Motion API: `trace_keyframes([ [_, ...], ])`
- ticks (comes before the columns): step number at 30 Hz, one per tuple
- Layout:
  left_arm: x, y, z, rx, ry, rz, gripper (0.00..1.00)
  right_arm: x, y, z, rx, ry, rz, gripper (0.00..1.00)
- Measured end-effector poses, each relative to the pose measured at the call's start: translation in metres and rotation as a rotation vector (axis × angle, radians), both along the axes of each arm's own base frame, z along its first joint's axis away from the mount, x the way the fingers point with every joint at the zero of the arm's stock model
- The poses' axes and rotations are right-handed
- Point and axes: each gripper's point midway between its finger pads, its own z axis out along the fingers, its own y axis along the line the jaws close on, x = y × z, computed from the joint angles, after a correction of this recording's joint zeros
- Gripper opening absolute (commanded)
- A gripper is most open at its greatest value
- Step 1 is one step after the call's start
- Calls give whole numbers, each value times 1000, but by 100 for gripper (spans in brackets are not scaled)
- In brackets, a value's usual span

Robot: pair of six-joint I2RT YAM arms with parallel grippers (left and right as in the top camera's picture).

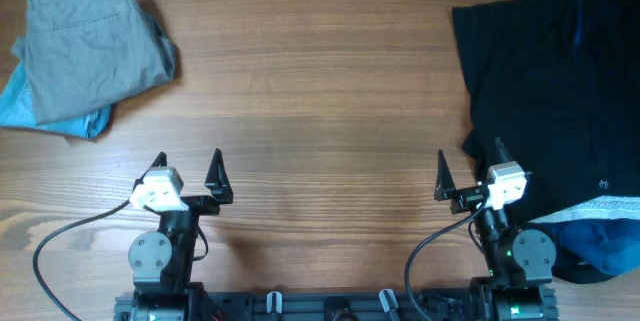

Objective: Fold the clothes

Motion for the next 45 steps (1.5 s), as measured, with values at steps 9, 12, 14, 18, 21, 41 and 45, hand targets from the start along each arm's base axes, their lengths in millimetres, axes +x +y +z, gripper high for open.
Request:
trace_keyframes([
  [9,0,0,0,0,0,0,100,0,0,0,0,0,0,100],
  [12,0,0,0,0,0,0,100,0,0,0,0,0,0,100],
  [14,0,0,0,0,0,0,100,0,0,0,0,0,0,100],
  [18,0,0,0,0,0,0,100,0,0,0,0,0,0,100],
  [21,0,0,0,0,0,0,100,0,0,0,0,0,0,100],
  [41,0,0,0,0,0,0,100,0,0,0,0,0,0,100],
  [45,0,0,0,0,0,0,100,0,0,0,31,5,0,100],
])
